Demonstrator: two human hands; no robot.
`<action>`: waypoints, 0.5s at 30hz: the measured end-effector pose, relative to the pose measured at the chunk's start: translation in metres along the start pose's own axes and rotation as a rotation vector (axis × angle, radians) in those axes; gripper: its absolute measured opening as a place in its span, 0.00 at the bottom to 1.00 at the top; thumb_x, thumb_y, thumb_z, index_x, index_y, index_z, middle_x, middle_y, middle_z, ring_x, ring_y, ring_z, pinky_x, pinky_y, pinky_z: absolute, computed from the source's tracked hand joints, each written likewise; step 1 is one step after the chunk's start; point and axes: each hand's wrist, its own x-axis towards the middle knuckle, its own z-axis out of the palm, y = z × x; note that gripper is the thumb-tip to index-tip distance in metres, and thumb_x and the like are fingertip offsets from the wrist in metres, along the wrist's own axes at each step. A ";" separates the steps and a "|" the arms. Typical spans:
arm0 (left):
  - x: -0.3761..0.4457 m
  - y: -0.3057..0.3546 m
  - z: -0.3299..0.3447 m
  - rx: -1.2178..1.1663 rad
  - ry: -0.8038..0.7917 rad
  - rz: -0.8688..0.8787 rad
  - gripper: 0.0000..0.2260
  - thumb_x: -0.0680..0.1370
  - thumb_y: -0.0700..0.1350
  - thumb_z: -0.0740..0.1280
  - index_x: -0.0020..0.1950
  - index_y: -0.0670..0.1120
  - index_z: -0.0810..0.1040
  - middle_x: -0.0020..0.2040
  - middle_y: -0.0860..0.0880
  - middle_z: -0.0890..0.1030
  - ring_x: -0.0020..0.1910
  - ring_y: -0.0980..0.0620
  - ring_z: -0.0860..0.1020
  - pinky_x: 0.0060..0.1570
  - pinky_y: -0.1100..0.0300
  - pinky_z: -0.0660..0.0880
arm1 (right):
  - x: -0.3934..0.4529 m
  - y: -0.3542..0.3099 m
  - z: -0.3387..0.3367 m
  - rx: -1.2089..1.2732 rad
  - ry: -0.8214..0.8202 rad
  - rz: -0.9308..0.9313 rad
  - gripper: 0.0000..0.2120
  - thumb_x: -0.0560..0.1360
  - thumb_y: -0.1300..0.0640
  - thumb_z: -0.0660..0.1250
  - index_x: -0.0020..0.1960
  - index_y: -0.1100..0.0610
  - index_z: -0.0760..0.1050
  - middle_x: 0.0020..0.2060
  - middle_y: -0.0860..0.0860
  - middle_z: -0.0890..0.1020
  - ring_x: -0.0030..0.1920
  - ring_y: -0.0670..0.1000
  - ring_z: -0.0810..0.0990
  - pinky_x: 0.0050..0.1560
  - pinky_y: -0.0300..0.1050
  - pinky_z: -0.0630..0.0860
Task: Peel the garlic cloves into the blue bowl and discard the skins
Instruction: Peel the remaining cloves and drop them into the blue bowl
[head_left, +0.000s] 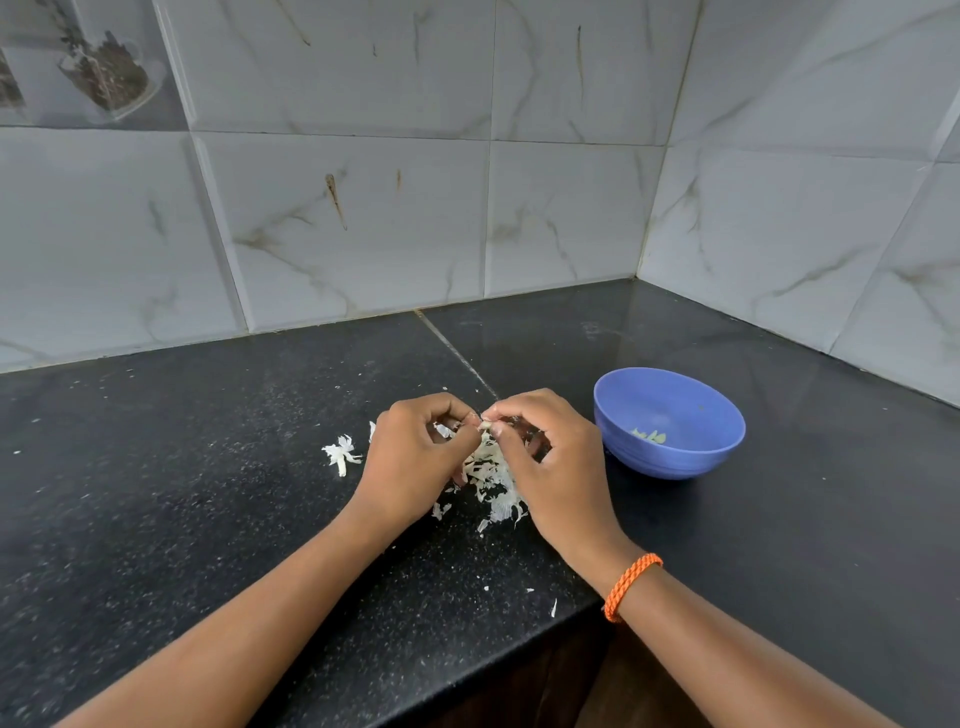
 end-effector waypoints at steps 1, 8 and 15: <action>0.000 0.000 0.000 -0.003 0.007 0.000 0.06 0.80 0.42 0.74 0.44 0.49 0.85 0.28 0.48 0.82 0.26 0.47 0.83 0.37 0.58 0.78 | 0.000 0.000 0.001 -0.045 0.007 -0.040 0.07 0.81 0.62 0.73 0.54 0.51 0.84 0.49 0.41 0.83 0.52 0.49 0.83 0.48 0.49 0.81; -0.002 0.002 0.000 -0.009 -0.012 -0.010 0.06 0.80 0.40 0.74 0.45 0.50 0.86 0.32 0.54 0.84 0.27 0.46 0.83 0.35 0.50 0.79 | 0.000 0.000 0.001 -0.093 0.030 -0.058 0.06 0.80 0.61 0.75 0.56 0.53 0.84 0.49 0.44 0.83 0.49 0.46 0.83 0.47 0.41 0.80; -0.001 0.001 -0.001 0.006 -0.002 0.005 0.06 0.80 0.44 0.75 0.44 0.53 0.86 0.32 0.47 0.85 0.27 0.44 0.83 0.35 0.50 0.80 | 0.000 -0.001 0.002 0.024 0.027 0.017 0.05 0.78 0.63 0.77 0.52 0.55 0.86 0.45 0.44 0.86 0.47 0.47 0.86 0.46 0.38 0.81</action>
